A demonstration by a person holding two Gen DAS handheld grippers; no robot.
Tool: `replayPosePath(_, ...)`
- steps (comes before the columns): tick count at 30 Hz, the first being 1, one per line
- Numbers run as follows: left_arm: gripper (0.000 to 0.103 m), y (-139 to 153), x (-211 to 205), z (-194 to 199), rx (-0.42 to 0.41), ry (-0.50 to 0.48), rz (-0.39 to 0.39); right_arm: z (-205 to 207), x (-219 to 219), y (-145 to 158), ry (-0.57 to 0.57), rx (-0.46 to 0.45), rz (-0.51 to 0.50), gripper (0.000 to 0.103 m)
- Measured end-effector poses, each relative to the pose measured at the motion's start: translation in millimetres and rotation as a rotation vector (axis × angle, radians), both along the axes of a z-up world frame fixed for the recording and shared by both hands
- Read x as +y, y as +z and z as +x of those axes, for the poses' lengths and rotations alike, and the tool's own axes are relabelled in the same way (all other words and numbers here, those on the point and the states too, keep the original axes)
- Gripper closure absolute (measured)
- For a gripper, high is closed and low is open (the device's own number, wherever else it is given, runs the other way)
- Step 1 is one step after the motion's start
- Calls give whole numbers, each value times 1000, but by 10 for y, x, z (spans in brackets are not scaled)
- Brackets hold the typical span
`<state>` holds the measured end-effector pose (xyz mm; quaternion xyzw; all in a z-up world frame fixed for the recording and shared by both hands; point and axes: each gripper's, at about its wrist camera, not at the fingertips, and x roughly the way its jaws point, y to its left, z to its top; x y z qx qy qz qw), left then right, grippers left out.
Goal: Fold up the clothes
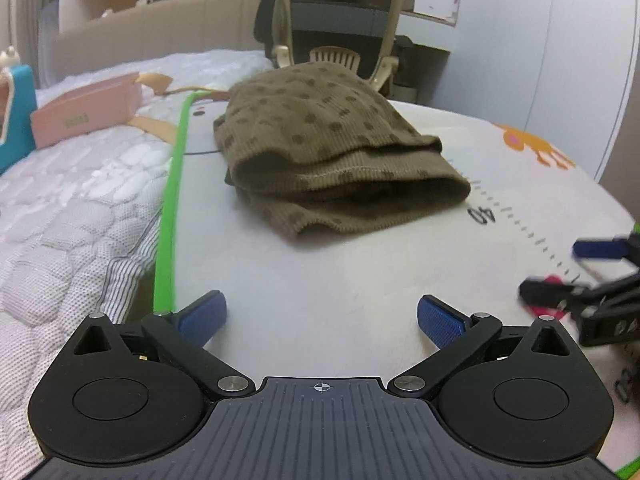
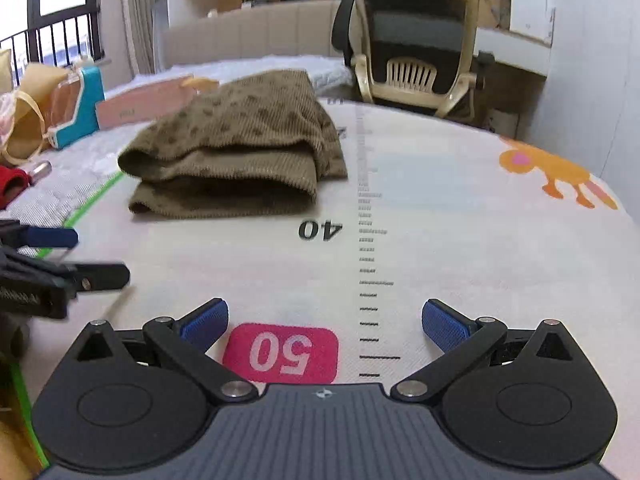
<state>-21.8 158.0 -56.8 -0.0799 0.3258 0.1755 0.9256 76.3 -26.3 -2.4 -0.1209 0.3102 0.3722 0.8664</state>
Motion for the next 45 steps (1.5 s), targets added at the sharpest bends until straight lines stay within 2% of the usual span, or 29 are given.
replayPosePath(6,0,-32,-38,21,6,11,31,30,80,-3,1,3,-22,0)
replayPosePath(40,0,-48,-28,28,1,15,41,45,65,-9,-5,20,18,0)
replayPosePath(45,0,-46,-24,23,1,15,40,17,109,-13,-13,4,-14,0)
